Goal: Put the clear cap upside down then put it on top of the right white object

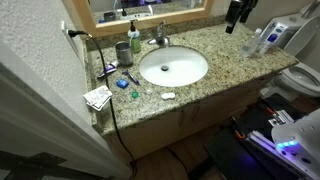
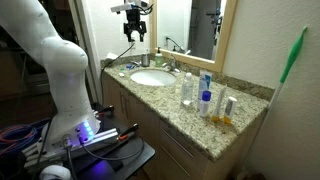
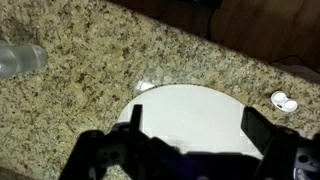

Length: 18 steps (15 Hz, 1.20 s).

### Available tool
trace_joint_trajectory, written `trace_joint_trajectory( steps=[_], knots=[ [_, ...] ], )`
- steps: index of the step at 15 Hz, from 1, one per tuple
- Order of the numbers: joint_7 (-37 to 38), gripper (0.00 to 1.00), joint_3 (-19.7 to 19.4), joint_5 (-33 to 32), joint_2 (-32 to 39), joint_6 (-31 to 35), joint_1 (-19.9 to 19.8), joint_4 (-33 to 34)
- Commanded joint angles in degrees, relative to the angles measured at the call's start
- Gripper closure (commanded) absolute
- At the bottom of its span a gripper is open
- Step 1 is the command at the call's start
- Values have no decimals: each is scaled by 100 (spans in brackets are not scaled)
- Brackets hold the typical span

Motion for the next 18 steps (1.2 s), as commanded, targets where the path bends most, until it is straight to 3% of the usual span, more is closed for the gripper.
trace_joint_trajectory(
  steps=[1,4,7,9,10,13,14,15,18],
  knots=[
    [15,0,-34,-14,7,-15,42,13],
    [-618,0,-401,782,781,651,117,291],
    [-1173,0,-497,1757,1640,1595,247,545],
    [-1661,0,-458,2549,2043,1838,340,748],
    [-1282,0,-389,2053,1557,1724,187,372],
    [-1499,0,-340,2407,2058,1846,253,674],
    [-1216,0,-350,2200,2188,1455,229,854],
    [-1525,0,-397,2769,2485,983,222,1171],
    [-1778,0,-284,3474,3011,443,255,1725]
  ],
)
